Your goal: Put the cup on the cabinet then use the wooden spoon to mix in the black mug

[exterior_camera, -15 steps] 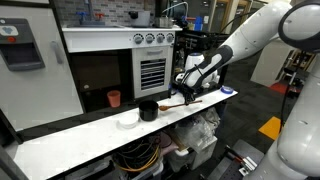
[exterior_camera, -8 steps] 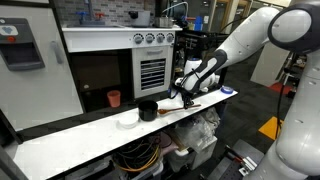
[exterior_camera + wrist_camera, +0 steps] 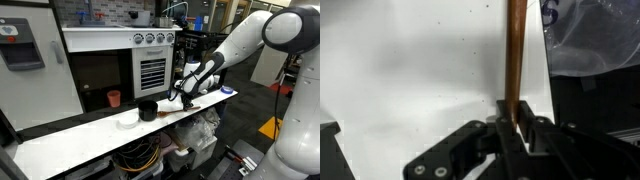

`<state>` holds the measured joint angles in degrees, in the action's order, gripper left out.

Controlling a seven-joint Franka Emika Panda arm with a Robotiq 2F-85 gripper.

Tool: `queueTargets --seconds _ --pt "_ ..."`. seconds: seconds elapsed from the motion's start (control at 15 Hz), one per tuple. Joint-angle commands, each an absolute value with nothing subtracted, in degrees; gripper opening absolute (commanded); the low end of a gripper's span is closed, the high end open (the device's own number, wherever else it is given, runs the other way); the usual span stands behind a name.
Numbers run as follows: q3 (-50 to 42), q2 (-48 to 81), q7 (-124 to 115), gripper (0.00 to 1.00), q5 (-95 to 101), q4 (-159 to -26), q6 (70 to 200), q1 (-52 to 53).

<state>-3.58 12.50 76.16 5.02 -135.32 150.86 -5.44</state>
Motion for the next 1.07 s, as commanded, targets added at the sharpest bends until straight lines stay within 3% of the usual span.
queueTargets --seconds 0.0,0.07,0.13,0.2,0.33,0.73,1.0 --pt "-1.88 13.81 78.87 0.04 3.38 -134.61 152.30 -7.81" --pt "-1.82 13.73 78.79 0.04 3.30 -134.70 152.27 -7.96" --pt "-1.73 13.60 78.87 0.39 3.22 -134.79 152.23 -8.10" --pt "-1.63 13.20 79.04 0.40 3.16 -134.99 152.14 -8.20" --pt "-1.58 11.95 79.12 0.52 3.38 -135.45 151.83 -8.15" --pt "-0.52 1.62 81.18 0.96 3.77 -138.12 146.74 -6.48" --pt "-0.12 -11.42 86.67 1.00 5.09 -140.39 135.48 -2.90"
